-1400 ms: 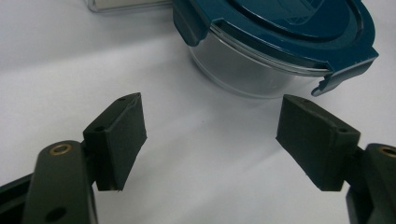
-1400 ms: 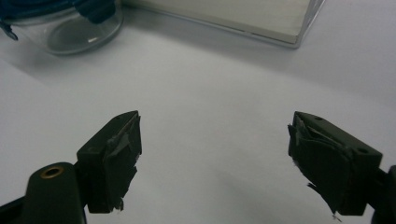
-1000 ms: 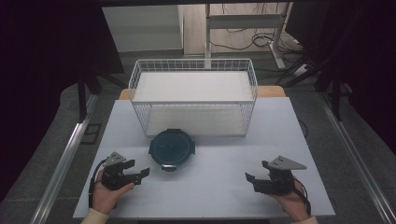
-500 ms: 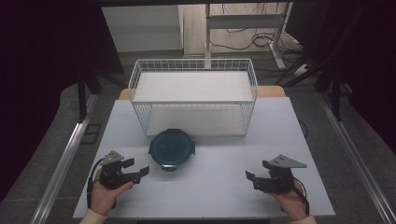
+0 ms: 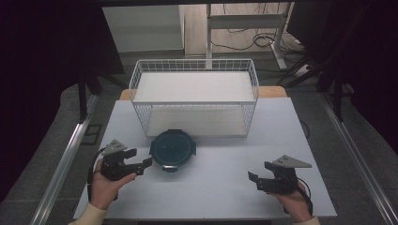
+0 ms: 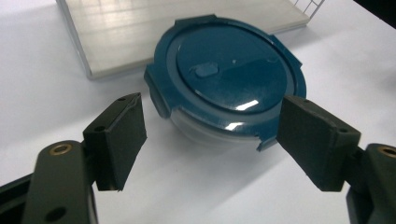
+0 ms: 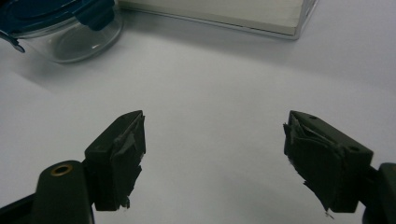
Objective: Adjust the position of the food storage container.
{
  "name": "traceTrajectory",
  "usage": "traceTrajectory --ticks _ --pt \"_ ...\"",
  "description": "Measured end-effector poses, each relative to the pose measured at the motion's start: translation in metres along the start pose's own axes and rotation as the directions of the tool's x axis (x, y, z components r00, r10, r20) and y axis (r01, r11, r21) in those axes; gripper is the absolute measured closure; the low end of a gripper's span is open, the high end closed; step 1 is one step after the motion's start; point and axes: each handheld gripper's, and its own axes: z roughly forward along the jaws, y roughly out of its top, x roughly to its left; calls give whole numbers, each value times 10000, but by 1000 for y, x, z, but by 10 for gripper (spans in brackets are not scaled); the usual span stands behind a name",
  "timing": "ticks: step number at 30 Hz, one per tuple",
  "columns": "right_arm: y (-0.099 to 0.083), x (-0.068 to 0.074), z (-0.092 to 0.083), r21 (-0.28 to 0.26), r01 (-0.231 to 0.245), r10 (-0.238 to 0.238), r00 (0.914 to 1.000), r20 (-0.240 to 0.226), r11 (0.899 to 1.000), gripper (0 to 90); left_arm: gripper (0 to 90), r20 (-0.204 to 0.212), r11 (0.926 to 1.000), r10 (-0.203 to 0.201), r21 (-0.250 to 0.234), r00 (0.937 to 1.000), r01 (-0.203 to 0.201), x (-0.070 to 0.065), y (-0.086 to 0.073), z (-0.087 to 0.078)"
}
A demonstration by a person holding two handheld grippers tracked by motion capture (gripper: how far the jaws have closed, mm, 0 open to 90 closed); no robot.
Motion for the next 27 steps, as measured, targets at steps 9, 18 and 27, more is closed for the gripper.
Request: traceTrajectory --ticks 9,18,27 --pt "0 0 1 67 12 -12 10000 13 10000 204 253 45 9996 255 151 9997 -256 -2 21 0" --pt "0 1 2 150 82 -82 10000 31 9999 208 280 -52 9994 97 330 9999 -96 8 38 10" --pt "0 0 3 131 95 -95 10000 16 9999 210 346 -347 9988 -43 481 9994 59 20 55 23"
